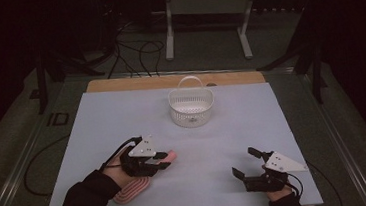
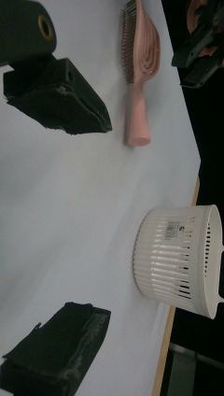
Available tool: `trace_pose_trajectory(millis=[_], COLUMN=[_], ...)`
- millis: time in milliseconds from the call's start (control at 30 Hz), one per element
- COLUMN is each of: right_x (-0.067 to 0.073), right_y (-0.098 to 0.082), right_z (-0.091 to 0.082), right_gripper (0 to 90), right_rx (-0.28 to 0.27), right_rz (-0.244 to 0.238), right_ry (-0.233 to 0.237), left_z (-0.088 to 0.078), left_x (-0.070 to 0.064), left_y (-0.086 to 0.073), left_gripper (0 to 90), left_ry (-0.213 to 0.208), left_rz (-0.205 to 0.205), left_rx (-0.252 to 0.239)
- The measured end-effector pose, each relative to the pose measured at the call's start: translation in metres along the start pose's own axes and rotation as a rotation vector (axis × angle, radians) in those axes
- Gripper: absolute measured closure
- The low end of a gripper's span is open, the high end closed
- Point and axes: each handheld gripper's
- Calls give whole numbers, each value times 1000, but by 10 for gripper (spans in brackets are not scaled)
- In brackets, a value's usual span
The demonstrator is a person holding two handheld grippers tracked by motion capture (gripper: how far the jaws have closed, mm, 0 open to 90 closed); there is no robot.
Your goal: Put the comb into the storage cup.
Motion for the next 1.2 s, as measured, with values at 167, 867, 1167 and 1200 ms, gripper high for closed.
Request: trace_pose_trajectory(millis=[167,867,1167,1200], right_x=[0,0,-1,-1], right_y=[0,0,0,0], right_z=[0,0,0,0], right_gripper=[89,89,89,89], right_rx=[-2,-1,-1,-1], right_rz=[9,9,9,9], right_ry=[2,4,5,5], left_z=[7,45,57,57], left_x=[1,0,3,3], left_y=[0,1,4,4], left_gripper=[793,900,900,900], left_ry=[-17,-81,-54,-54], left_rz=[13,40,37,37], left_rx=[27,215,255,255])
Point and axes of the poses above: each handheld gripper's, and its own axes: z roughly forward along the jaws, y roughly out of its top, x roughly to its left, and after that the axes turned 1 degree about y, right-handed
